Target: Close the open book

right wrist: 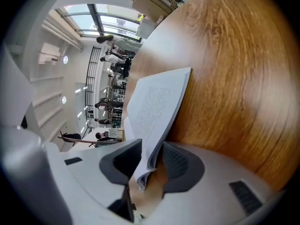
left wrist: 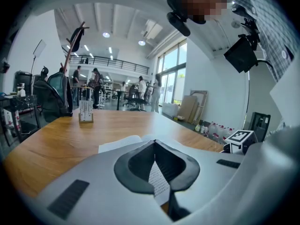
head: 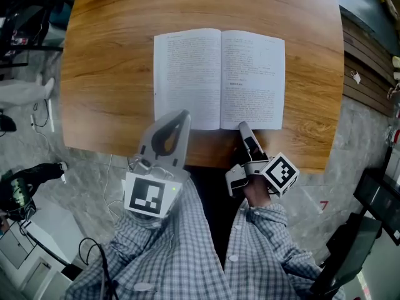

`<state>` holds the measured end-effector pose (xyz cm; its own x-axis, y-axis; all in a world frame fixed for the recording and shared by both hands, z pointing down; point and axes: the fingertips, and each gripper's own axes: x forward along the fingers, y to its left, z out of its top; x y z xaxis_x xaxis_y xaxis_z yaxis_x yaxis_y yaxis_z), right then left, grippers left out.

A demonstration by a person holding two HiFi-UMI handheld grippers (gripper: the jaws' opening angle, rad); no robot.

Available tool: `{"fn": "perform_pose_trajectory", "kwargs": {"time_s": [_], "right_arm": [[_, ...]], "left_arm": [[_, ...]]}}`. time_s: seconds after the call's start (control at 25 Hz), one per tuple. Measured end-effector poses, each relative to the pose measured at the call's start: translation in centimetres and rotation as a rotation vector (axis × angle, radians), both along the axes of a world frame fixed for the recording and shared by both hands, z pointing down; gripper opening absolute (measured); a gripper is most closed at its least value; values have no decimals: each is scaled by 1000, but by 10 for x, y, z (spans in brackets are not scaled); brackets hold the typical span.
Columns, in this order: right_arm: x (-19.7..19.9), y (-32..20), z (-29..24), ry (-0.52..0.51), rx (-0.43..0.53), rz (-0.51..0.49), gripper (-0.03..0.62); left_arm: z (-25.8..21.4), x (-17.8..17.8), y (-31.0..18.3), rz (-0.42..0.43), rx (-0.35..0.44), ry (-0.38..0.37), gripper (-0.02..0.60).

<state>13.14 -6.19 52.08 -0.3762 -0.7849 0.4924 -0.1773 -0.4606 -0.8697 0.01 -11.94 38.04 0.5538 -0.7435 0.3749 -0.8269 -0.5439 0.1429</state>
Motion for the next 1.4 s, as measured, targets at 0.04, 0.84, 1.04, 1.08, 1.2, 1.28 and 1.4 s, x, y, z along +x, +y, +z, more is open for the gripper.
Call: {"fn": "perform_pose_trajectory", "kwargs": {"time_s": [0.04,0.84,1.04,1.08,1.2,1.28,1.4], "right_arm": [[1,-1,0,-7,-1,5,133],[-12,-8,-35,341,220,-210,32],[-29,-7,-51,570,322,-402,29],[-34,-7,-55,637,348,-451,29],[-48,-7,-60,836,403,-598,29],[-56,-7,-62,941,424,-683,29],[-68,-8,-64,1004,445,-754,29]], "left_arm": [[0,0,0,-2,-1,-2,9],[-4,-14,0,-49,34,-25,9],[-10,-25,1,-78,40,-23,9],[-9,-28,1,-79,40,-31,9],[-7,-35,3,-92,35,-42,9],[-8,-39,2,-105,32,-40,9],[-8,-45,2,-127,31,-38,9]]}}
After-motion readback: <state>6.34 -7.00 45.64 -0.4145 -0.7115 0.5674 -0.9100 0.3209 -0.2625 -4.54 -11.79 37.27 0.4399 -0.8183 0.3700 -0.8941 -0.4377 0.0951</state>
